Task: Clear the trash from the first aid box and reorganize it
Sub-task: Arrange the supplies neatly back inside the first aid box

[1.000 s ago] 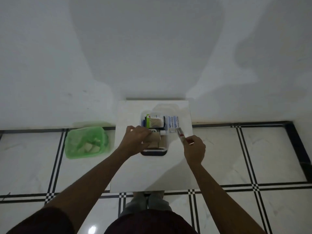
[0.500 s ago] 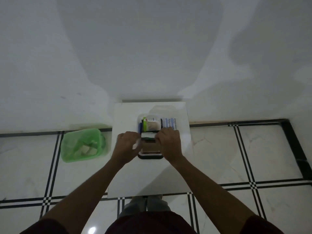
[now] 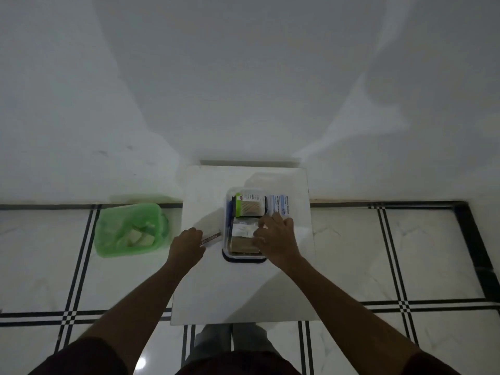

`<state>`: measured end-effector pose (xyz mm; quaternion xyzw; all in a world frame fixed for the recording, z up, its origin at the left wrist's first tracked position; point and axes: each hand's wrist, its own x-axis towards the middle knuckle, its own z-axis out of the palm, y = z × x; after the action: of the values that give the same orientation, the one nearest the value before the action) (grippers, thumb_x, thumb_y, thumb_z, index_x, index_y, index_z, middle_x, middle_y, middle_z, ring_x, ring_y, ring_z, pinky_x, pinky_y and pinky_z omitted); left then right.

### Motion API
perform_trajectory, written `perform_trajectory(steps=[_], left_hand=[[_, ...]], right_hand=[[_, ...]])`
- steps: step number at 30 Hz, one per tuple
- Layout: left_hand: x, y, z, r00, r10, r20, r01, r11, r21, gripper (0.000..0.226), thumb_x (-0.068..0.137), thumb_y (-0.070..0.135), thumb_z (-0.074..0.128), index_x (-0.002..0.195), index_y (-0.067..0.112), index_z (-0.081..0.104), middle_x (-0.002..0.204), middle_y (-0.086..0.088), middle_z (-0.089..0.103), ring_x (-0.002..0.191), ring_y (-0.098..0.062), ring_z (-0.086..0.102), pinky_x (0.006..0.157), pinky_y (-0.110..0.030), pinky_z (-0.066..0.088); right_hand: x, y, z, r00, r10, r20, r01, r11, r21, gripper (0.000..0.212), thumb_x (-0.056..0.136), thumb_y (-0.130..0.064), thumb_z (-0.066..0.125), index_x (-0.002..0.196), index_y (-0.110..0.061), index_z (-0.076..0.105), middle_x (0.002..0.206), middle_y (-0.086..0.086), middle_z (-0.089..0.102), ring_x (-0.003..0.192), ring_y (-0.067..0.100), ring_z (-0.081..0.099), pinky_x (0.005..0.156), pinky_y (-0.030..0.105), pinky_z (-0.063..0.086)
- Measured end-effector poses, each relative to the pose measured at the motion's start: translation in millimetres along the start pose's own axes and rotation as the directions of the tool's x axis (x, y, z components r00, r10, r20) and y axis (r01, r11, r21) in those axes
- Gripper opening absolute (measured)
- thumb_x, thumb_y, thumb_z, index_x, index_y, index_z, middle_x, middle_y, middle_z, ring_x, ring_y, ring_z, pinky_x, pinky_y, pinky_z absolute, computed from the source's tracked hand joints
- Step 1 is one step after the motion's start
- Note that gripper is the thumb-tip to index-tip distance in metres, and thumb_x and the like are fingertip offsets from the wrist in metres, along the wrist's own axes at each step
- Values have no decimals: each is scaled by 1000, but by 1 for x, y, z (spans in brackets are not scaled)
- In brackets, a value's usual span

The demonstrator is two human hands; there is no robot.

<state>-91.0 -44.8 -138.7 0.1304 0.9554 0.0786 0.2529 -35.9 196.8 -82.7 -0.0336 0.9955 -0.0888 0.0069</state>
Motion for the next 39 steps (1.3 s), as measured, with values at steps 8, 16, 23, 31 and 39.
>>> perform_trajectory(steps=[8,16,23,31,39], left_hand=[[-9,-22,13,1000,-6,9,7,999,-52,32,73,25,69,97,7,58,97,-9,60,88,-26,58,68,-36,52],[-11,-24,-21,973,-81,-218,3,942,-336,16,69,19,68,70,10,55,68,-8,51,58,-26,49,51,-35,41],[-11,14,-79,884,166,-438,-339,872,-353,26,67,18,69,91,10,66,83,-9,63,70,-21,58,62,-32,50],[13,68,-72,811,524,-259,-568,811,-139,41,72,32,69,108,12,66,101,-8,66,84,-25,65,71,-39,55],[15,72,-46,896,435,-86,-437,899,-6,40,84,35,60,122,22,60,122,2,61,120,-18,51,110,-53,20]], right_hand=[[0,35,-12,943,323,-83,-293,920,258,18,85,-34,66,95,-19,70,97,0,68,92,22,58,72,29,29],[14,60,11,729,669,144,-651,612,450,25,84,-23,69,103,-7,66,102,12,65,102,30,56,80,37,45],[40,76,34,521,761,388,-830,343,440,70,66,-42,83,112,2,54,113,19,58,108,34,55,84,39,50],[57,73,32,639,702,315,-767,552,327,73,70,-42,81,116,2,47,118,20,49,115,35,46,88,42,45],[70,73,41,687,667,290,-727,618,300,67,70,-37,81,114,3,48,117,21,49,110,35,47,85,40,44]])
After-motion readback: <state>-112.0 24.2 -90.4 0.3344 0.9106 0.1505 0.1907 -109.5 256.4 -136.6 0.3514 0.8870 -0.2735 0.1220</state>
